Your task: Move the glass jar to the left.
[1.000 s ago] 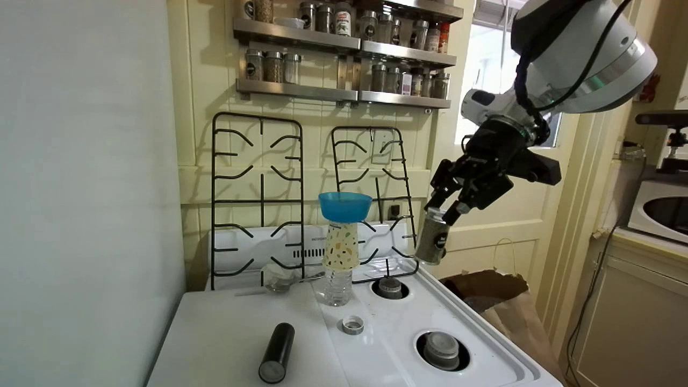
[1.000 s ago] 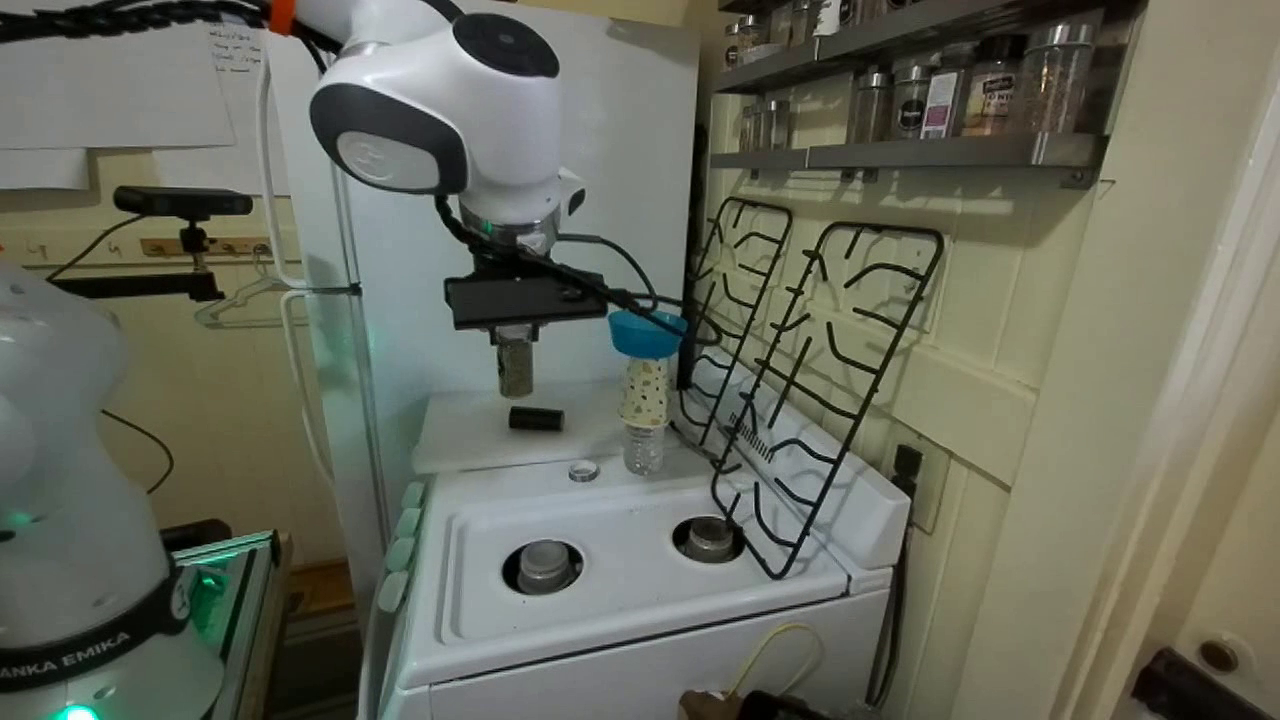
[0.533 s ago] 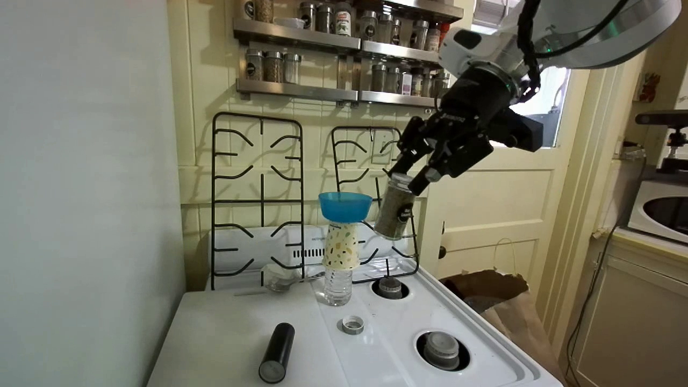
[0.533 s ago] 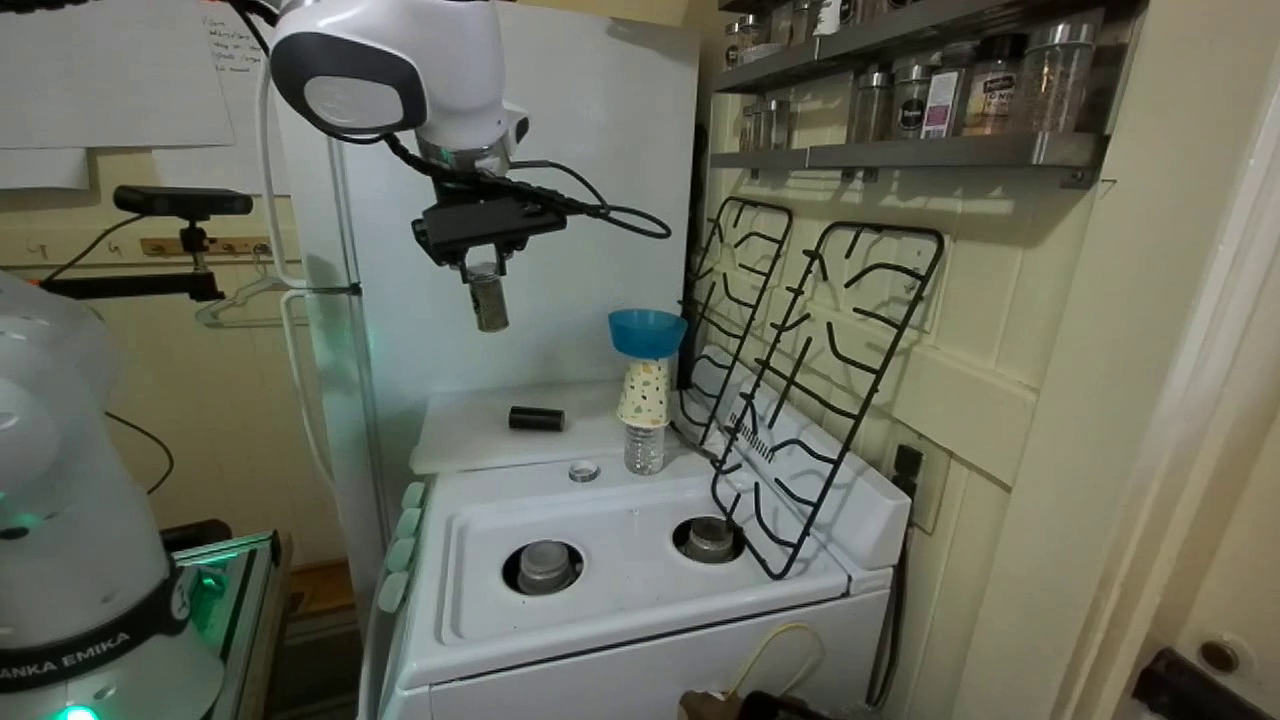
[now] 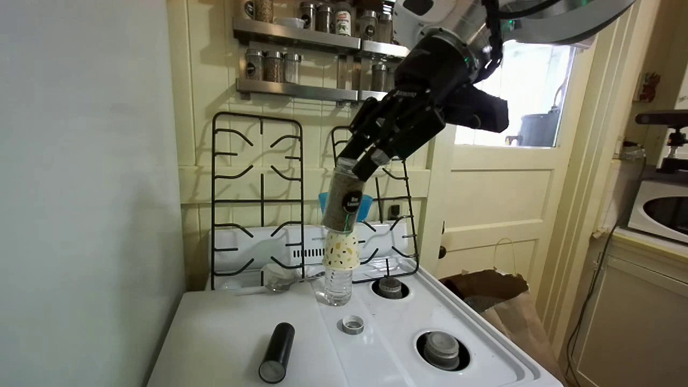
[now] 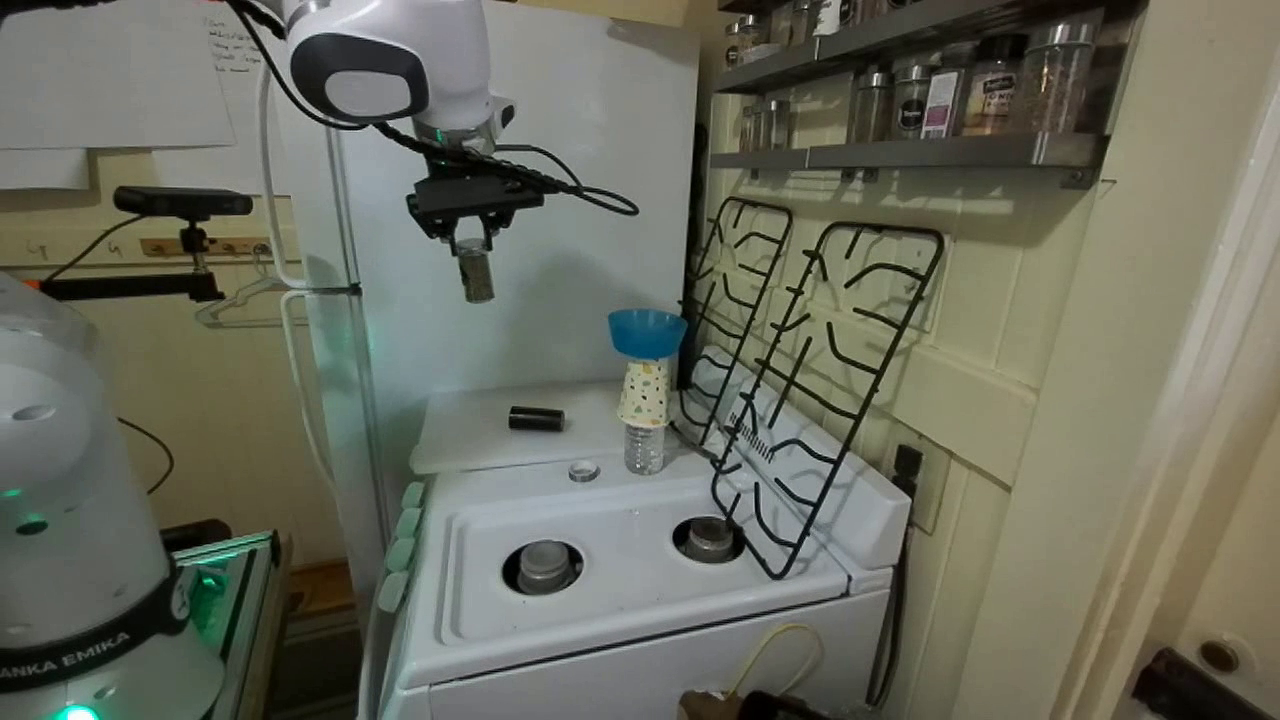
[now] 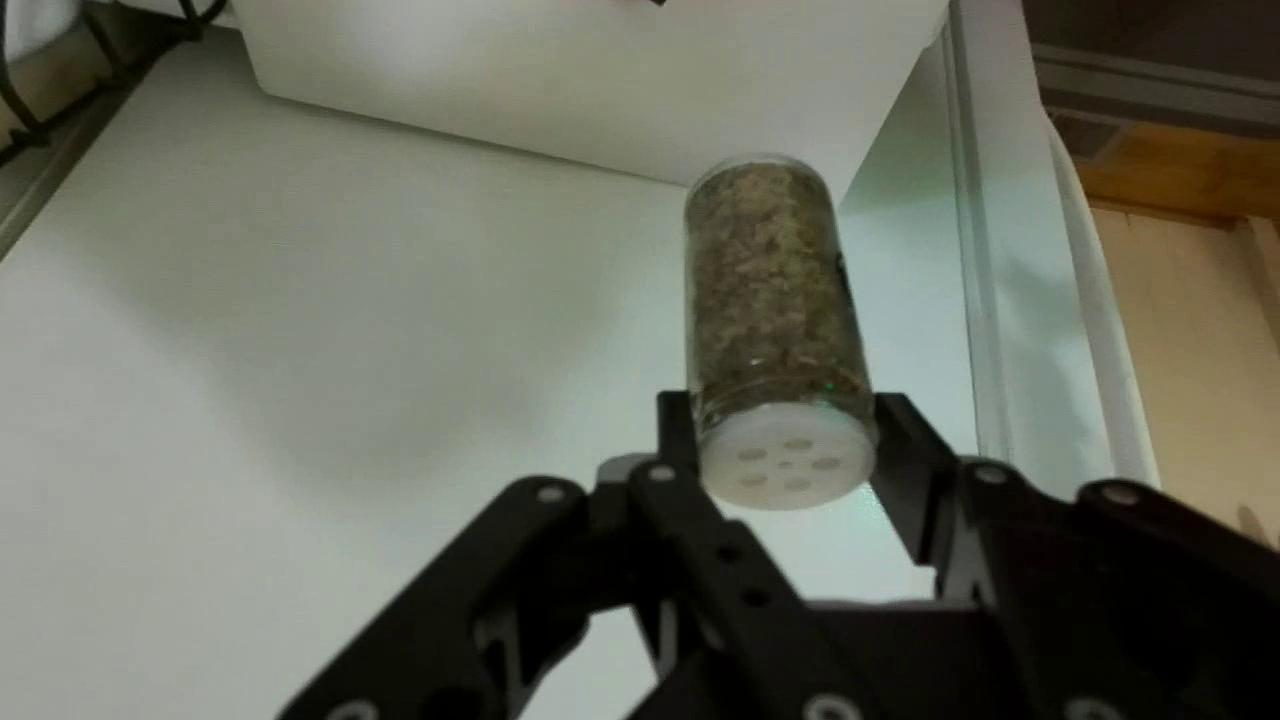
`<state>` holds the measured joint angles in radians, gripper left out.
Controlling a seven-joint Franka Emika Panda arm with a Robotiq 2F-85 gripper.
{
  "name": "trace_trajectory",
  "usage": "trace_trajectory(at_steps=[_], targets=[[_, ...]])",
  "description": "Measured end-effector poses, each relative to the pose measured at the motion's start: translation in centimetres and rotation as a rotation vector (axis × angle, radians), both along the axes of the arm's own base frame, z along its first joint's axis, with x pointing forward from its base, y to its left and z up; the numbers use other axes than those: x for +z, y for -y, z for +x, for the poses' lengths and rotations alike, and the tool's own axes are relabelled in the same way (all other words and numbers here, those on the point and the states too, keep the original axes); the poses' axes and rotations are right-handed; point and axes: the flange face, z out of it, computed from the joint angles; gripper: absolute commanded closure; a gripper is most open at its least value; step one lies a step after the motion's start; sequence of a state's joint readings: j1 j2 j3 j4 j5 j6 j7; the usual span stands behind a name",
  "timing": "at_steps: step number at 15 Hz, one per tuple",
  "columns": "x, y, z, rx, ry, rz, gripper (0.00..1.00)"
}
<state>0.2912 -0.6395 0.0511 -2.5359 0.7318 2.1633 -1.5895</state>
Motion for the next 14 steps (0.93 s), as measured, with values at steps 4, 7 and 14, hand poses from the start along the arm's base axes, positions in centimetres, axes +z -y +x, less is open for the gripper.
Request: trace_trajectory(at_steps=[4, 7, 14], targets=[[-0.4, 0.0, 0.9, -0.001, -0.021, 0.007, 0.78], [-0.8, 0.2, 1.4, -0.126, -0.049, -0.006, 0.78], [-3.4, -7.9, 3.3, -0.455, -0.042, -0.14, 0.78]])
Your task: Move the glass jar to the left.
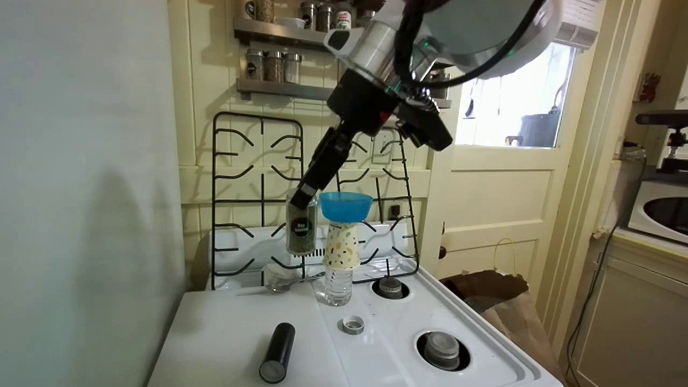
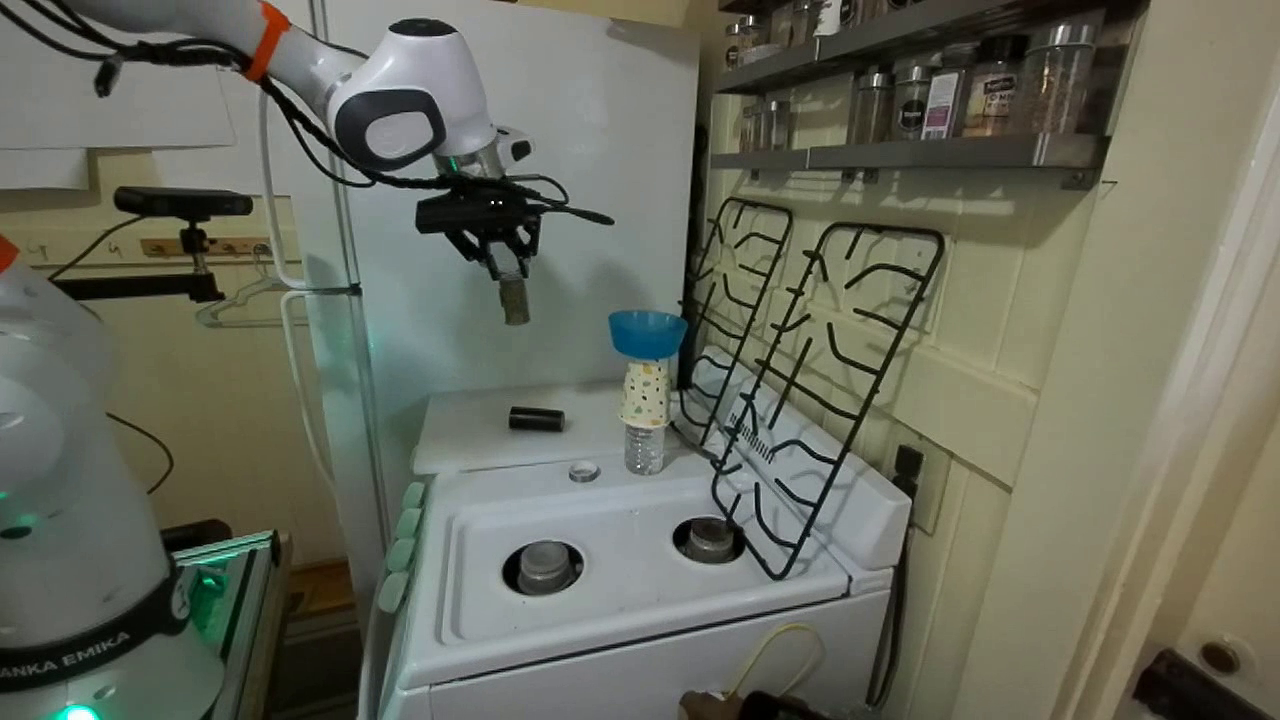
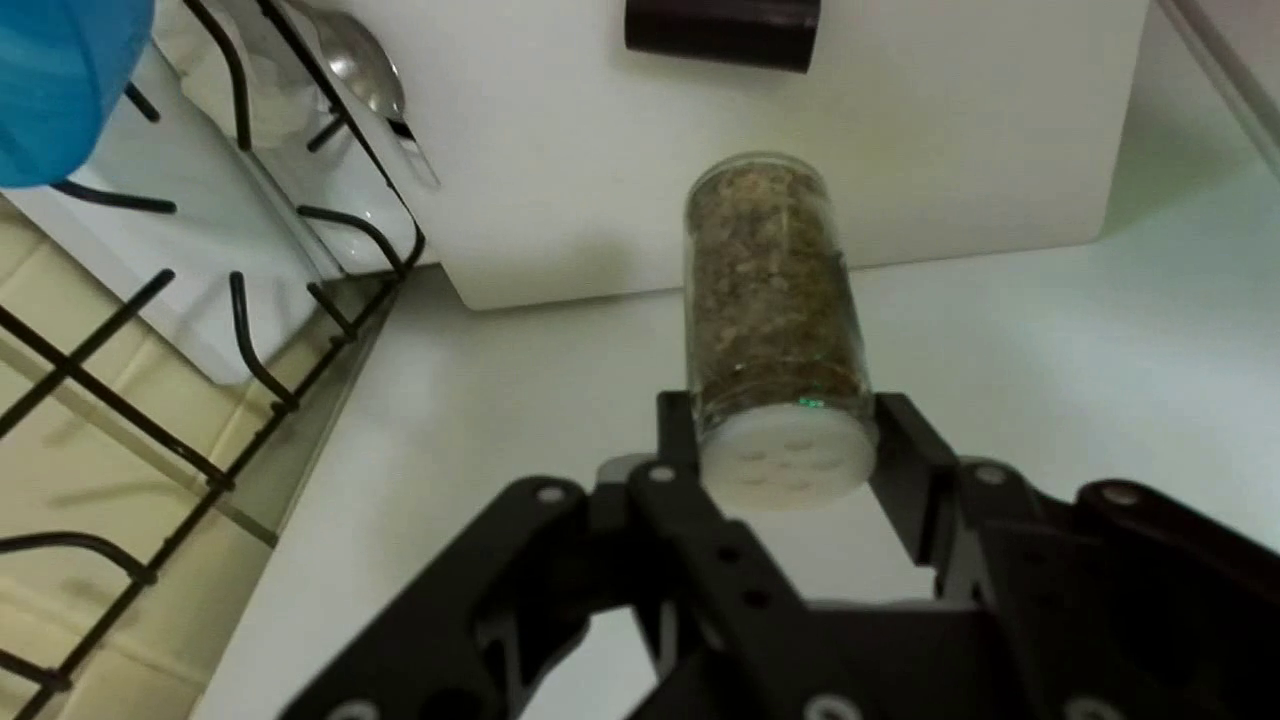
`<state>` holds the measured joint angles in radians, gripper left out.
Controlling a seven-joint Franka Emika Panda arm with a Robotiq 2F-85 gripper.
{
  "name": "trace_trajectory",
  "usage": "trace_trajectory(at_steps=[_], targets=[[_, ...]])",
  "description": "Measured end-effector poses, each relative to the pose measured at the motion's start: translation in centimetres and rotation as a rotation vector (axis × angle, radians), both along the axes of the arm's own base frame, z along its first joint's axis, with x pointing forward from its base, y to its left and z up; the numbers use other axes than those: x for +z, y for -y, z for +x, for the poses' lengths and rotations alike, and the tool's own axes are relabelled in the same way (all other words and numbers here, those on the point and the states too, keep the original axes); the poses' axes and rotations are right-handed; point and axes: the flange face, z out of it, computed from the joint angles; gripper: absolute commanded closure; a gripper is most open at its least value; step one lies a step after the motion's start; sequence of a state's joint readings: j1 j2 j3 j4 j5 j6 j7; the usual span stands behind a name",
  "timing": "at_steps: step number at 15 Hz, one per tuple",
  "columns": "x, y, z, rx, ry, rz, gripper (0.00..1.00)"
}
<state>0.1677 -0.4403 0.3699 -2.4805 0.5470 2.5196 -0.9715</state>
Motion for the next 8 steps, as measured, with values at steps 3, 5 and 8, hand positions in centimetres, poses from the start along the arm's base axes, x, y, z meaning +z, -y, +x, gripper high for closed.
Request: trace_trajectory(at_steps=[3, 5, 8], targets=[[-2.0, -1.1, 1.7, -0.145, -0.043, -0.055, 0.78], [-3.0, -0.7, 3.1, -0.255, -0.086, -0.056, 0.78], [-3.9, -1.1, 5.0, -0.305, -0.141, -0.024, 0.53]])
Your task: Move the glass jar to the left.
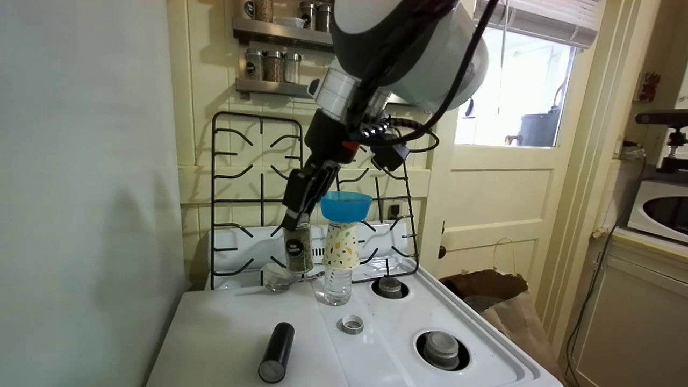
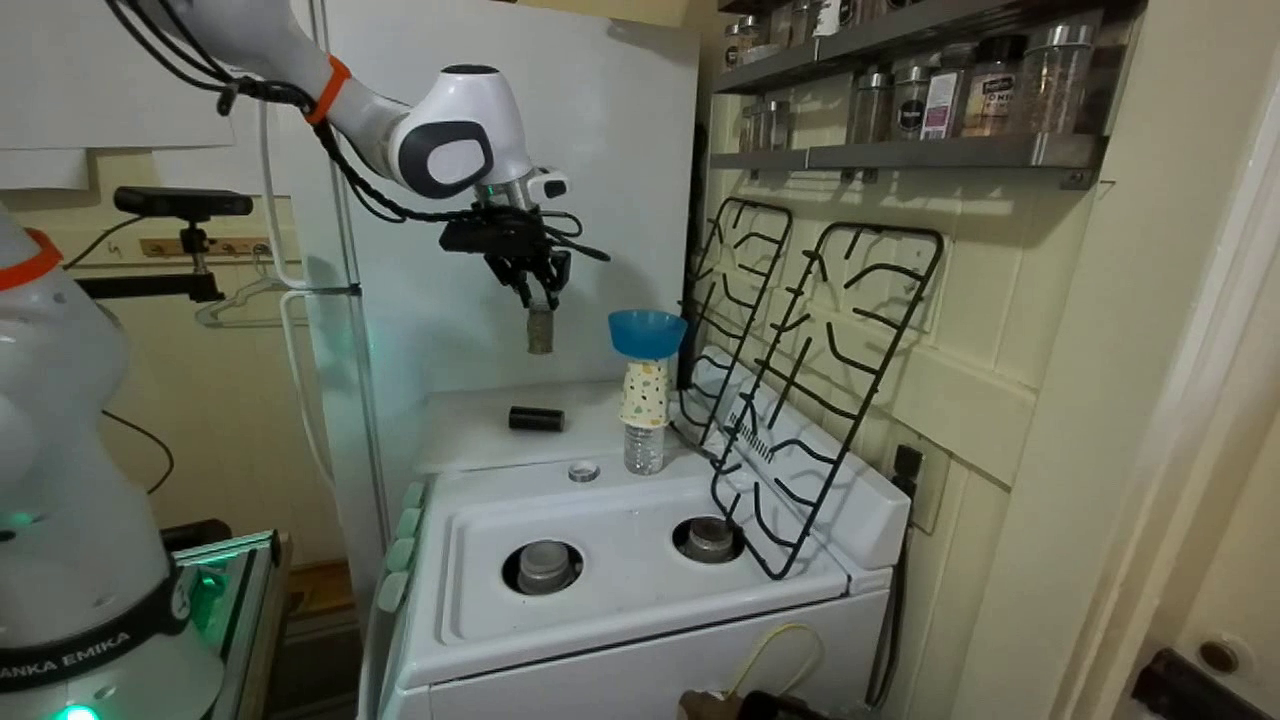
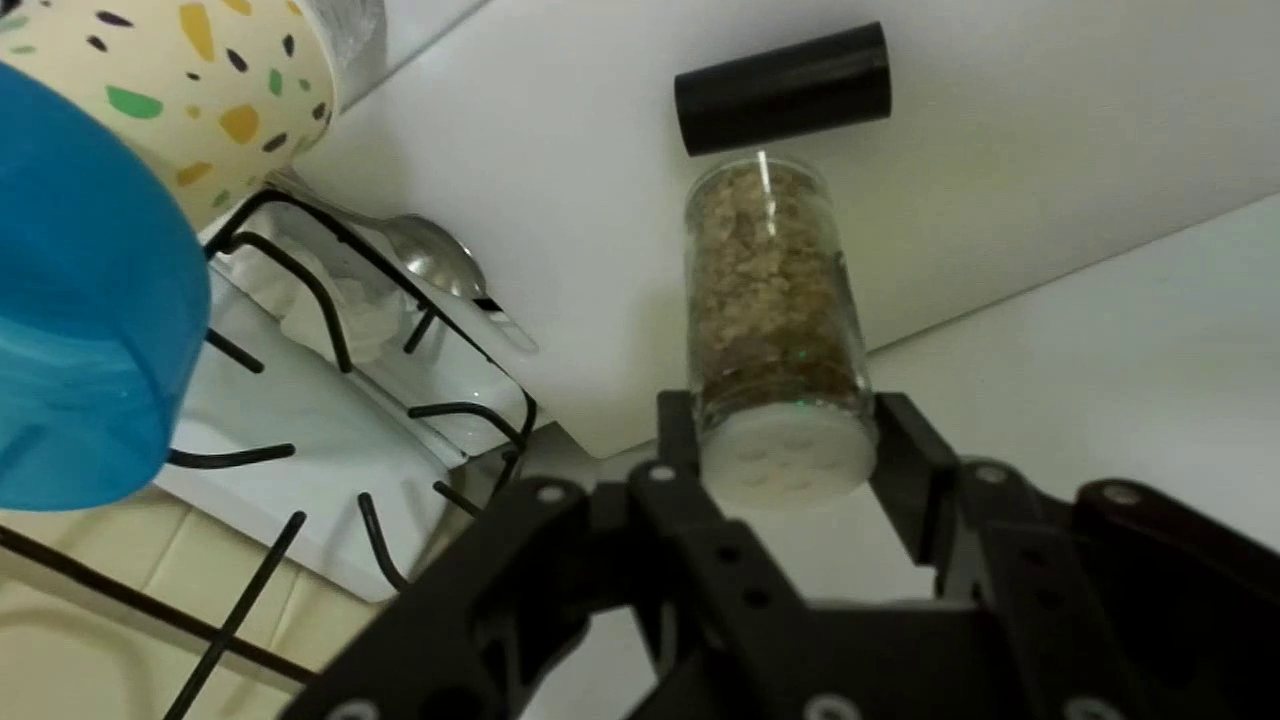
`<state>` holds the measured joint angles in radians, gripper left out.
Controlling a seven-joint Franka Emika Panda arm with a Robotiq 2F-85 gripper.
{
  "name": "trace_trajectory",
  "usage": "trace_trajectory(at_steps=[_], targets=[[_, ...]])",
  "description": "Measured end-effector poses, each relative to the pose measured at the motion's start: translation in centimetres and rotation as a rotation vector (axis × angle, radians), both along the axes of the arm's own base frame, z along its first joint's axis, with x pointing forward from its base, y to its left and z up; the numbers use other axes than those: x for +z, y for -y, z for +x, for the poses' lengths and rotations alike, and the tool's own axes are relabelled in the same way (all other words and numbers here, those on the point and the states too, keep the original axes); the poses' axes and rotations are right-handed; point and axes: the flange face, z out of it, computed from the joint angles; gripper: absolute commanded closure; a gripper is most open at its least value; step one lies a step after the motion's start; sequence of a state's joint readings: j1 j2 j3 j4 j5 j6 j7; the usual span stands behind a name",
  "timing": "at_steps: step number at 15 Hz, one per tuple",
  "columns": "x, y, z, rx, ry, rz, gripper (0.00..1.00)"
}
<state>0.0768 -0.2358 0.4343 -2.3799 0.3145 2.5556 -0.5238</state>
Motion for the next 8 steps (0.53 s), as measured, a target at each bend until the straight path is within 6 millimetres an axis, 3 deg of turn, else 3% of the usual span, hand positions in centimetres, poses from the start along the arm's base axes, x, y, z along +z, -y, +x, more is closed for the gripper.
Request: trace_trajectory(at_steps=[1, 3, 8], targets=[[-0.3, -0.2, 0.4, 0.003, -0.011, 0.01, 0.78], [-0.7, -0.5, 0.9, -0.006, -0.024, 0.013, 0.78], [-0.2, 0.2, 1.9, -0.24, 0.073, 0.016, 0.78]])
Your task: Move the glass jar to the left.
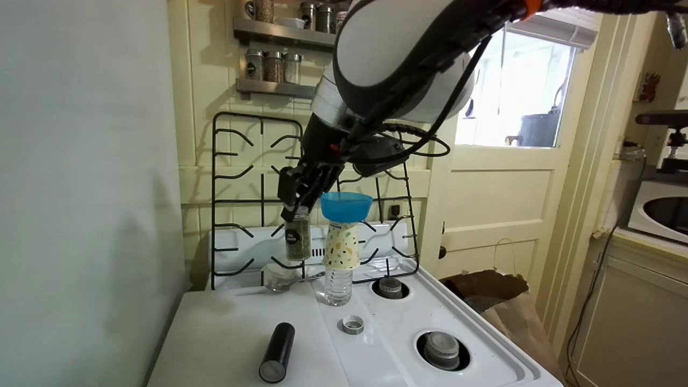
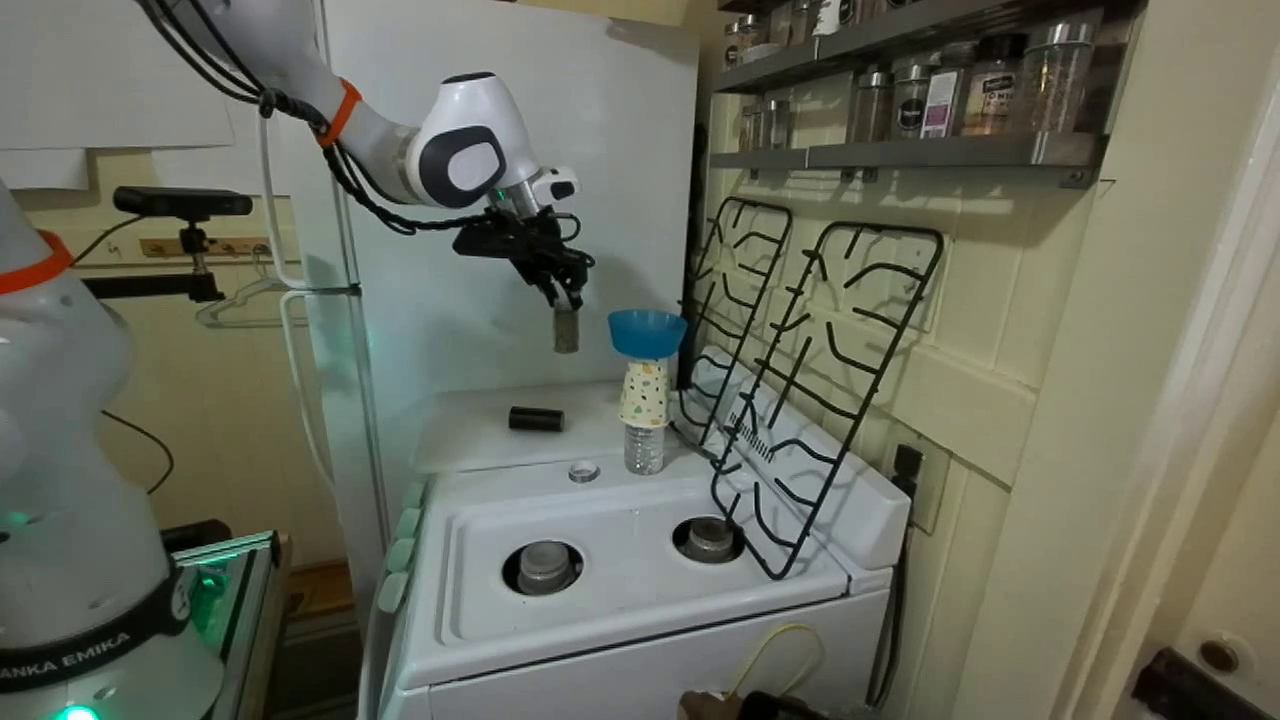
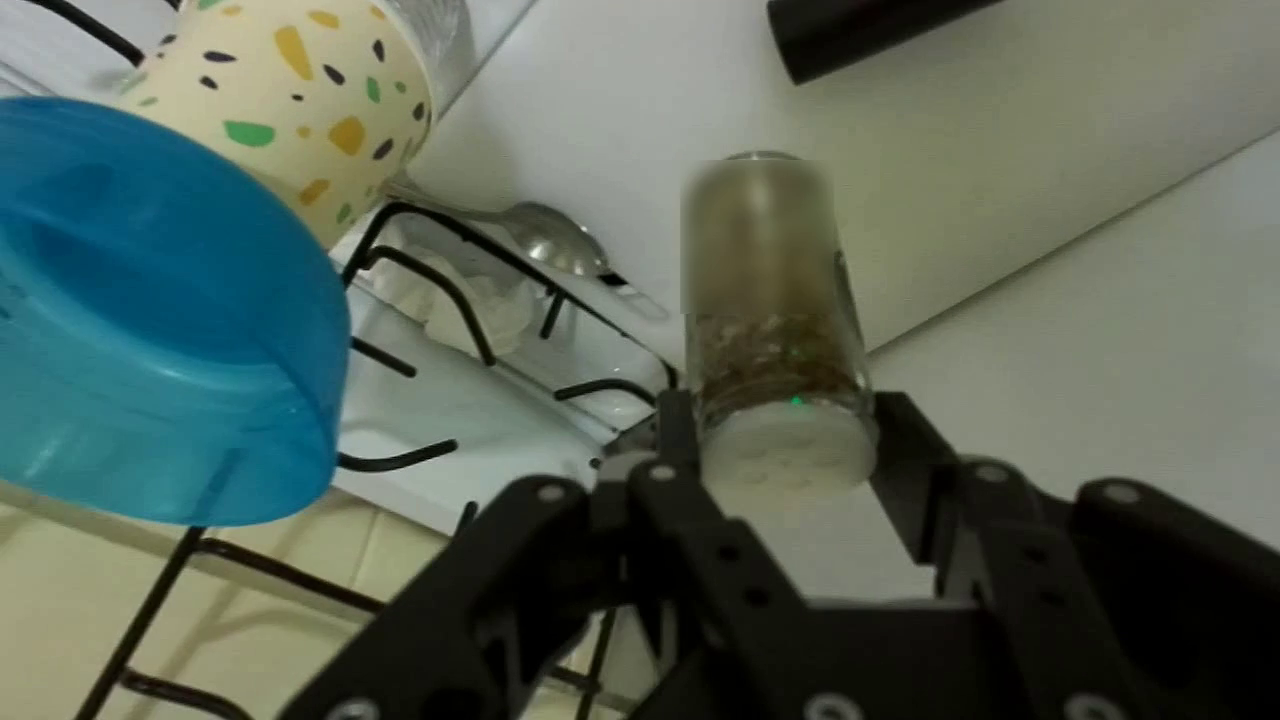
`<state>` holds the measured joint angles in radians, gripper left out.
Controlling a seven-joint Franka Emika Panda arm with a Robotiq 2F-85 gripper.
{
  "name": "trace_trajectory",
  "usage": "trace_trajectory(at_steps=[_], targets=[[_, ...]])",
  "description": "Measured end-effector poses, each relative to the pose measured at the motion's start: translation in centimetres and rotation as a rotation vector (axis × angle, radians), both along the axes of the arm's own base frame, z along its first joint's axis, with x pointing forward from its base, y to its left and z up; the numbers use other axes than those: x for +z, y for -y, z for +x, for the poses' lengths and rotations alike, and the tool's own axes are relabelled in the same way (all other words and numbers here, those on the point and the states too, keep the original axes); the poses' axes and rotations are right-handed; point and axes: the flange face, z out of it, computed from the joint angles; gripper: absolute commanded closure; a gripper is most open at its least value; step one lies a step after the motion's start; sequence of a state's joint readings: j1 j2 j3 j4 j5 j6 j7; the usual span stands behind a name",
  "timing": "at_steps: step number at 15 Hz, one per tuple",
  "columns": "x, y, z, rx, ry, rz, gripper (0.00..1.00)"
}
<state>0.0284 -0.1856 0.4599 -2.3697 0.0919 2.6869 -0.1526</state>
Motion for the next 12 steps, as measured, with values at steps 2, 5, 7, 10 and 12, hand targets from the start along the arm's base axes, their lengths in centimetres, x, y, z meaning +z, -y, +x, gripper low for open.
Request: trace_trajectory(at_steps=[2, 5, 7, 10, 12], targets=[[0.1, 0.3, 0.4, -0.091, 0.03, 0.006, 0.78], [-0.6, -0.1, 0.5, -0.204, 0.025, 0.016, 0.78], [-1.5, -1.1, 0.3, -0.241, 0.009, 0.029, 0.78], [-2.6, -2.5, 0.1, -0.287, -0.002, 0.037, 0.78], [-3.4, -3.0, 0.4, -0.325, -0.006, 0.042, 0.78]])
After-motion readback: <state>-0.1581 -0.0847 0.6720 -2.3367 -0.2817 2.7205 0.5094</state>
